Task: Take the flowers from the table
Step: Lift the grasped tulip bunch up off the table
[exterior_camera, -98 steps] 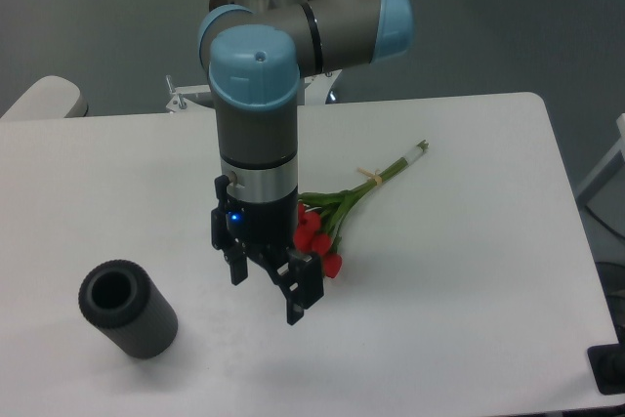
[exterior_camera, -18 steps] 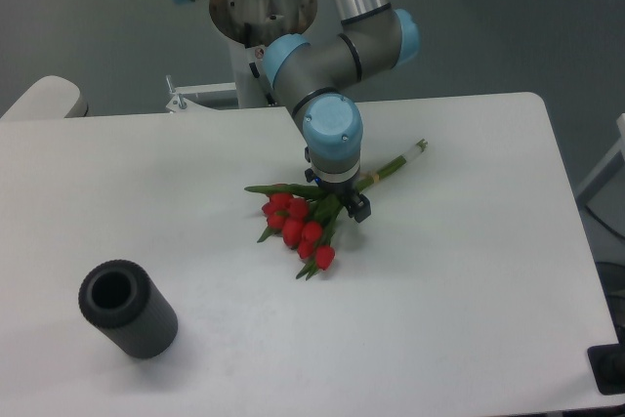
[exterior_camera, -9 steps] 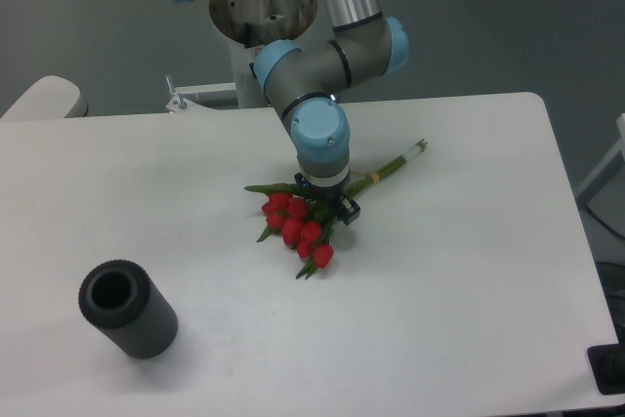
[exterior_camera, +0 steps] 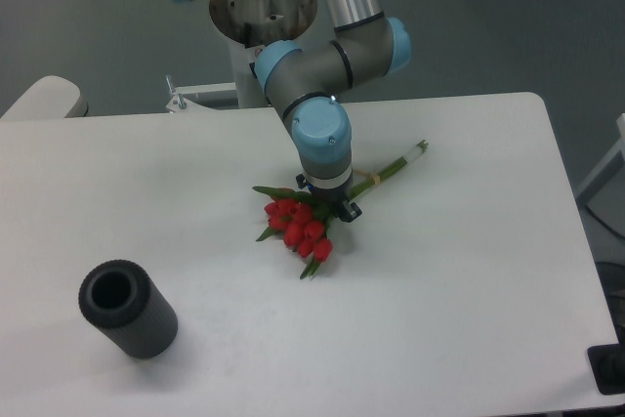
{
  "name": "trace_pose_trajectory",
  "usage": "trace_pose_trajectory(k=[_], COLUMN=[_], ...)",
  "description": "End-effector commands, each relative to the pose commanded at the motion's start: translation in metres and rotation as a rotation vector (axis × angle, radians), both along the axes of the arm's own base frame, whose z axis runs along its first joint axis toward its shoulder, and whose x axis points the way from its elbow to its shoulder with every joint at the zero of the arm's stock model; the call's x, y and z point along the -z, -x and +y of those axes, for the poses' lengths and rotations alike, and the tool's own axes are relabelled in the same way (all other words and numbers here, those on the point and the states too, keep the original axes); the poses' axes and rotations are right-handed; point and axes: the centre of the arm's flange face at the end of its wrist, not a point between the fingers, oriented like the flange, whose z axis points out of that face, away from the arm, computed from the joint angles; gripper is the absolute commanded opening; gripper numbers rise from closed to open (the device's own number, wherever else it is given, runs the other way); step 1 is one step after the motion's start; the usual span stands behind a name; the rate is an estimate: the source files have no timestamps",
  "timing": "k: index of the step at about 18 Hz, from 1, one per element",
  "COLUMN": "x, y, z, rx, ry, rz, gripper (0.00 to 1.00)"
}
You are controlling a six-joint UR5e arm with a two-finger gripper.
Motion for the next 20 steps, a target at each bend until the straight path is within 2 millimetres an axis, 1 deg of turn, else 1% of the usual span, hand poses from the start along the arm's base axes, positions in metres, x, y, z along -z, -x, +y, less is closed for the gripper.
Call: trace_pose_trajectory(k=[3,5,6,7,9,10,11,12,16,17,20], x=[-0.021,-0.044,-0.054,-0.068,-0.112,-0.128,-0.140,-0.148,-0.184,-0.192,-0.207], y=[0.008,0.009,0.012,0.016,0.021,0.024,0.025,0.028,0.031,0.033,0.034], z=[0.010,0.031,0.039,0.046,0.057,0.062,0.067,0.070,0.096,0.100,0.108], rx=[0.008,0.033,0.034,0.032,0.028,0.030,0.035,0.037,0.053,0.051,-0.001], ry=[-0.024,-0.070,-0.106,-0.153,-0.268,-0.301,-0.322,-0.348,-0.525,-0.548,-0.630], rz=[0.027,0.046,0.027,-0.002,-0.037,-0.041,-0.044,-0.046,-0.099,-0.102,-0.152], gripper=[0.35,0.34,0.35,0.34,0.34,0.35,0.34,0.35,0.34,0.35,0.34])
